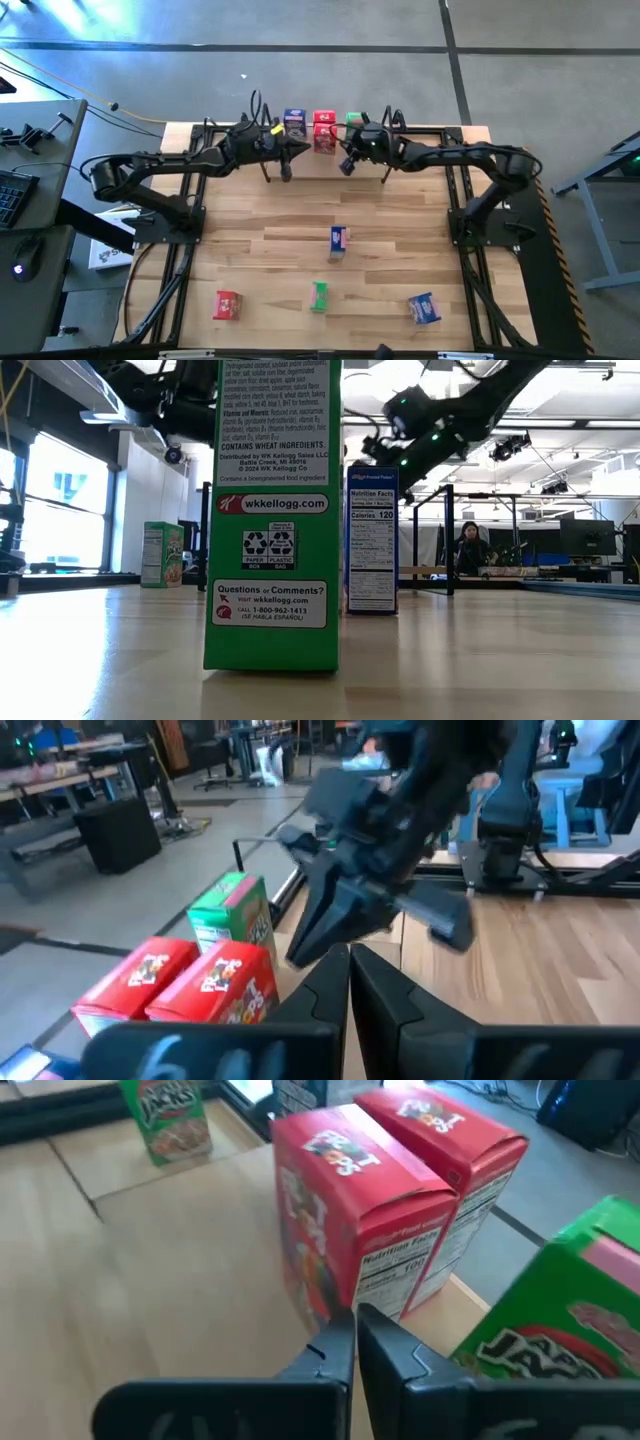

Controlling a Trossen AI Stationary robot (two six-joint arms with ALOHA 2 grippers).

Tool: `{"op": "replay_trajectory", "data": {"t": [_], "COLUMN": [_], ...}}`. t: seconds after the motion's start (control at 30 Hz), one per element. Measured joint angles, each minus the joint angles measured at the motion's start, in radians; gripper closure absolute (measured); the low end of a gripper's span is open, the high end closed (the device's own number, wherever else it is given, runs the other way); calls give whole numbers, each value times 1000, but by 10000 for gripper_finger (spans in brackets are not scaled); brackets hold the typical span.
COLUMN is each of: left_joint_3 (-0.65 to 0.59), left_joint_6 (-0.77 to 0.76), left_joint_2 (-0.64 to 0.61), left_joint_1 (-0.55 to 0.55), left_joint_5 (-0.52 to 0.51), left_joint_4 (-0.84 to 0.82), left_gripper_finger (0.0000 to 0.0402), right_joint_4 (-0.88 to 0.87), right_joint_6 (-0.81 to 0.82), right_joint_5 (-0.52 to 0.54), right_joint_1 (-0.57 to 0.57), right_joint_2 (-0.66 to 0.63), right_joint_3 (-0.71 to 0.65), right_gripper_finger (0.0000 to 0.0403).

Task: Stack cereal on shelf
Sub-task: Put the top red cereal box on the shelf aligned with the other red cereal box

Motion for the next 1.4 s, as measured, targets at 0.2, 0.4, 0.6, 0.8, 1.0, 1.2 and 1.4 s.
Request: {"op": "replay_trajectory", "data": {"t": [0.2, 0.4, 0.6, 0.8, 1.0, 1.2, 1.4], "left_joint_3": [-18, -18, -18, -18, -18, -18, -18], "left_joint_6": [3, 11, 10, 10, 10, 10, 6], "left_joint_2": [-8, -8, -8, -8, -8, -8, -8], "left_joint_1": [-4, -5, -5, -5, -5, -5, -5], "left_joint_5": [0, 0, 0, 0, 0, 0, 5], "left_joint_4": [-9, -9, -9, -9, -10, -10, -10], "left_gripper_finger": [396, 396, 396, 396, 396, 396, 396], "right_joint_4": [-7, -6, 3, 21, 58, 63, 38], "right_joint_6": [0, -8, -28, -48, -82, -100, -170], "right_joint_5": [6, 36, 40, 38, 36, 51, 114], "right_joint_1": [-15, -18, -26, -36, -36, -36, -35], "right_joint_2": [78, 100, 100, 100, 100, 100, 50], "right_joint_3": [56, 73, 73, 73, 73, 73, 72], "right_gripper_finger": [399, 399, 399, 399, 399, 399, 399]}}
